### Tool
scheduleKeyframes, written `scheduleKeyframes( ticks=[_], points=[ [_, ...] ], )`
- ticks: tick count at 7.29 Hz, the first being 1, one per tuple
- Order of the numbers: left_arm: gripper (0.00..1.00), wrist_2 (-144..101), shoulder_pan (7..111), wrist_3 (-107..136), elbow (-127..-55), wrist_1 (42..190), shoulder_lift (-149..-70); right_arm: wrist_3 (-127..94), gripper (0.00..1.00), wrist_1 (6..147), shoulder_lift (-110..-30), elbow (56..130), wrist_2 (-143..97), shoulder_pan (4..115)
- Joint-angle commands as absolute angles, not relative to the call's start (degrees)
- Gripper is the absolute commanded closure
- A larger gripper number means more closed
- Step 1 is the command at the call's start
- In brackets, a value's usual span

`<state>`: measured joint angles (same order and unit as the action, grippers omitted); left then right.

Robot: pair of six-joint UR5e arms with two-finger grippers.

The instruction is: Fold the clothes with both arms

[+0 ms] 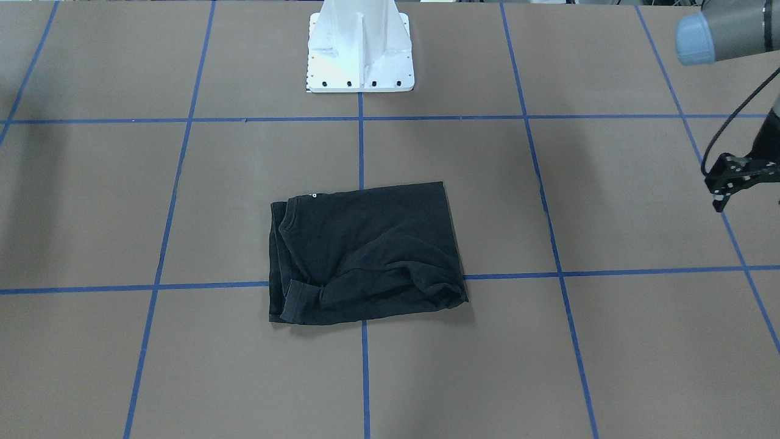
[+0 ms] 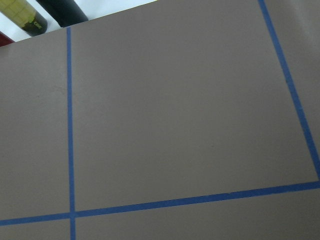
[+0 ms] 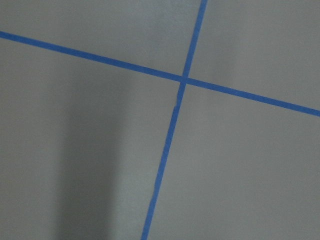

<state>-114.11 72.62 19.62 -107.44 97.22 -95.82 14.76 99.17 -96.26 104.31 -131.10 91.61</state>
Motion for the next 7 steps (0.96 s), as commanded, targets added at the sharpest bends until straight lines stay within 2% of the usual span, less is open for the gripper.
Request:
scheduleKeyframes(
  ticks=[1, 2, 3, 7],
  points=[
    [0.0, -124.0, 85.5, 0.5, -99.5, 97.2, -95.4, 17.8, 0.0, 99.5, -98.9, 101.8, -131.5, 94.9],
    [0.0, -127.9, 89.5, -6.8, -94.5, 98.6, -94.0, 17.4, 0.0, 99.1, -99.7, 100.1, -131.7, 94.9],
    [0.0, -130.8, 93.1, -11.0, -93.4, 100.3, -90.7, 16.9, 0.0, 97.2, -99.7, 99.5, -131.4, 94.7],
    [0.0, -132.6, 93.5, -7.6, -94.0, 99.6, -87.7, 3.2, 0.0, 91.0, -98.8, 101.4, -131.8, 90.6]
  ],
)
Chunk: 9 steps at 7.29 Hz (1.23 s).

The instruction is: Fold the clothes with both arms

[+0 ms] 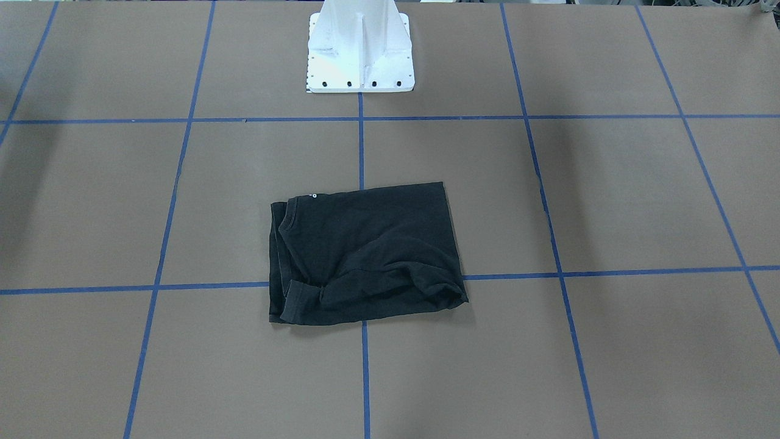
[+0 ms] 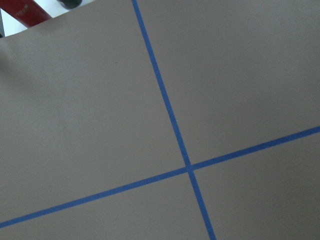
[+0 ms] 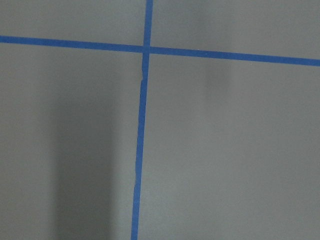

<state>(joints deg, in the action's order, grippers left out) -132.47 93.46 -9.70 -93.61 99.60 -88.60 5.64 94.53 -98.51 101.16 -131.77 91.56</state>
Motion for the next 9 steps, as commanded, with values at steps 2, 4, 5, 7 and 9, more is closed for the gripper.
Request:
scheduleKeyframes(
  ticks=[2, 4, 5, 7, 9],
  points=[
    [0.0, -136.6, 93.4, -3.6, -94.3, 99.6, -87.7, 3.3, 0.0, 90.4, -99.1, 101.2, -131.8, 90.6],
    [0.0, -139.8, 93.4, -3.5, -95.0, 99.8, -86.6, 3.3, 0.0, 90.4, -99.1, 101.0, -131.8, 90.6],
    [0.0, -139.7, 93.3, -3.5, -94.6, 99.8, -86.4, 3.3, 0.0, 90.4, -99.1, 101.1, -131.8, 90.6],
    [0.0, -139.8, 93.3, -4.1, -94.8, 100.5, -85.6, 3.5, 0.0, 90.3, -99.1, 101.1, -131.9, 90.6],
    [0.0, -138.3, 93.3, -4.4, -95.0, 101.3, -84.6, 3.8, 0.0, 90.3, -99.1, 101.1, -131.9, 90.6]
  ],
)
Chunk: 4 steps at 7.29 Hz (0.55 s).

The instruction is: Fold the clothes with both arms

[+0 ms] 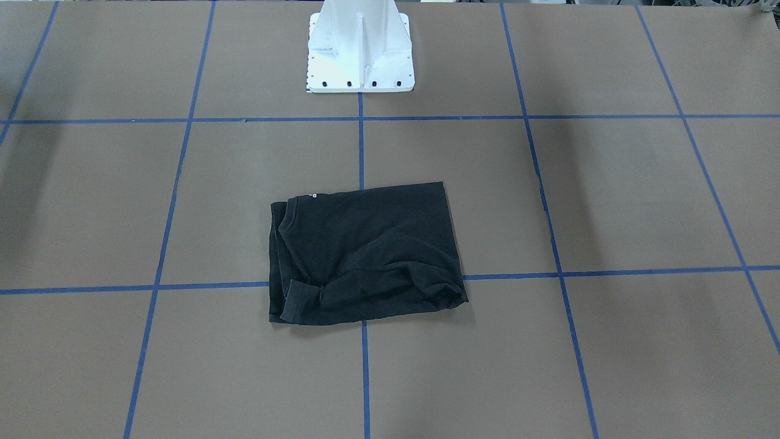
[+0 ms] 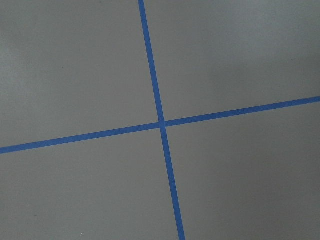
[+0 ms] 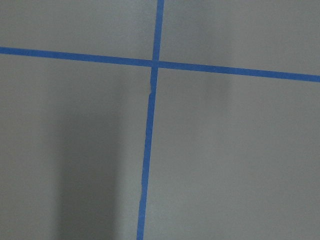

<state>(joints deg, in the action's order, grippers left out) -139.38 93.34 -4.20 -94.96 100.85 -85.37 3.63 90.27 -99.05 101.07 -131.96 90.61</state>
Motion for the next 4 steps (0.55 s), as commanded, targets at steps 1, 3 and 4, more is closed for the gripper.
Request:
scheduleKeyframes(
  ticks=[1, 3, 4],
  points=[
    [0.0, -137.4, 93.3, -4.4, -94.9, 102.3, -84.5, 3.8, 0.0, 90.3, -99.1, 101.1, -132.0, 90.6],
    [0.0, -137.4, 93.3, -4.4, -94.9, 102.6, -84.5, 3.8, 0.0, 90.2, -99.1, 101.1, -132.0, 90.6],
    [0.0, -137.4, 93.3, -4.4, -94.9, 102.7, -84.5, 3.8, 0.0, 90.2, -99.1, 101.2, -132.2, 90.6]
  ],
)
